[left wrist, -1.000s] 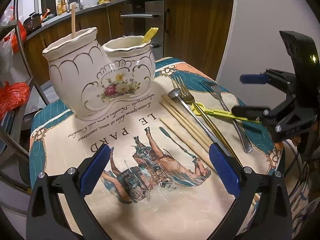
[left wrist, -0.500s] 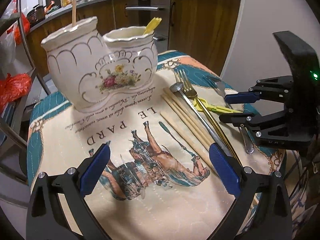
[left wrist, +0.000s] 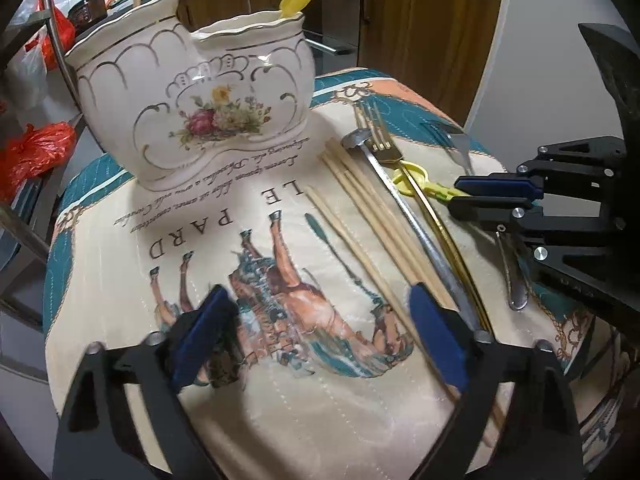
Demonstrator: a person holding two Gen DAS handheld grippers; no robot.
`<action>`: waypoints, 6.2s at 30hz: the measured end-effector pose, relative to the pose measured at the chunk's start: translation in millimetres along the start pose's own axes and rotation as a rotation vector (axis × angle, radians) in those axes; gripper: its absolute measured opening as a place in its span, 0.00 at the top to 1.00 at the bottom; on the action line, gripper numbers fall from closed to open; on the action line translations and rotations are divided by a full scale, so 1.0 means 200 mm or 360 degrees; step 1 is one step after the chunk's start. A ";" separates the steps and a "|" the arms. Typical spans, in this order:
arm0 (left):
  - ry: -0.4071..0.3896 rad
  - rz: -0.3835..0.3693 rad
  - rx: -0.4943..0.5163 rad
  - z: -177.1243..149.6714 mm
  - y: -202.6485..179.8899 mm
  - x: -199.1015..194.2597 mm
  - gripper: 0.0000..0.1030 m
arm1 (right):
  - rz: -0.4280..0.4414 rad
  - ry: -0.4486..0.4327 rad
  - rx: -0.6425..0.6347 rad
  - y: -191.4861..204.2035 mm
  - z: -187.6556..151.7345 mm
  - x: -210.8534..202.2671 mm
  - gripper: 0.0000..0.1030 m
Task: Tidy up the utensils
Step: 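Grasp a second chopstick with the left tool while the right tool grasps another yellow utensil, then drop the chopstick into the large holder while the right tool drops its utensil in the small one, then move both tools back over the remaining forks and chopsticks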
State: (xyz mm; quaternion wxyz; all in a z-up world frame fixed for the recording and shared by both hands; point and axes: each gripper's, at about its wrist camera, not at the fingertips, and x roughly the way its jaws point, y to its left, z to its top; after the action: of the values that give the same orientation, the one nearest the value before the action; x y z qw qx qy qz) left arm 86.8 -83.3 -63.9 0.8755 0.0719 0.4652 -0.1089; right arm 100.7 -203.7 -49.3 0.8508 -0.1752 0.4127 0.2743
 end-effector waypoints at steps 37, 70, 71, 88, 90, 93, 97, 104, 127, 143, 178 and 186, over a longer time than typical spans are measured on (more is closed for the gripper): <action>0.0069 -0.0086 0.0195 0.04 0.25 -0.08 0.94 | -0.0012 0.0024 0.0094 -0.05 0.03 -0.02 0.90; -0.0617 -0.0206 0.0176 0.11 0.45 -0.49 0.94 | 0.0054 -0.0653 0.0308 -0.08 0.40 -0.36 0.89; -0.0650 -0.0201 0.0160 0.13 0.48 -0.51 0.94 | 0.0067 -0.0677 0.0321 -0.08 0.44 -0.36 0.89; -0.1171 -0.0282 -0.0156 0.66 0.77 -0.57 0.94 | 0.0130 -0.1025 0.0591 -0.27 0.86 -0.24 0.89; -0.1243 -0.0267 -0.0160 0.70 0.77 -0.57 0.94 | 0.0116 -0.1029 0.0597 -0.27 0.87 -0.20 0.89; -0.1320 -0.0217 -0.0165 0.72 0.75 -0.55 0.94 | 0.0113 -0.1007 0.0609 -0.27 0.86 -0.15 0.89; -0.1333 -0.0092 -0.0167 0.75 0.74 -0.45 0.94 | 0.0091 -0.0963 0.0631 -0.28 0.85 -0.08 0.89; -0.1227 -0.0081 -0.0195 0.70 0.77 -0.35 0.94 | 0.0117 -0.0847 0.0641 -0.29 0.82 0.05 0.89; -0.0898 0.0050 -0.0124 0.51 0.77 -0.36 0.93 | 0.0140 -0.0698 0.0646 -0.26 0.70 0.11 0.74; -0.0925 0.0098 -0.0128 0.41 0.71 -0.50 0.22 | -0.0002 -0.0873 0.0686 -0.26 0.52 -0.15 0.05; -0.0552 -0.0135 -0.0106 -0.02 0.47 -0.44 0.05 | -0.0284 -0.0519 0.0580 -0.27 -0.11 -0.35 0.05; -0.0460 -0.0126 -0.0065 0.00 0.36 -0.35 0.05 | -0.0263 -0.0291 0.0573 -0.23 -0.14 -0.20 0.05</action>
State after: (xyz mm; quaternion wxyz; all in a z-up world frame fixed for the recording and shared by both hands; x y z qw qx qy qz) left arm 66.8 -4.7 -4.5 0.9297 0.0192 0.3388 -0.1430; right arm 91.9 -266.6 -31.0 0.9218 -0.0282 0.3604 0.1402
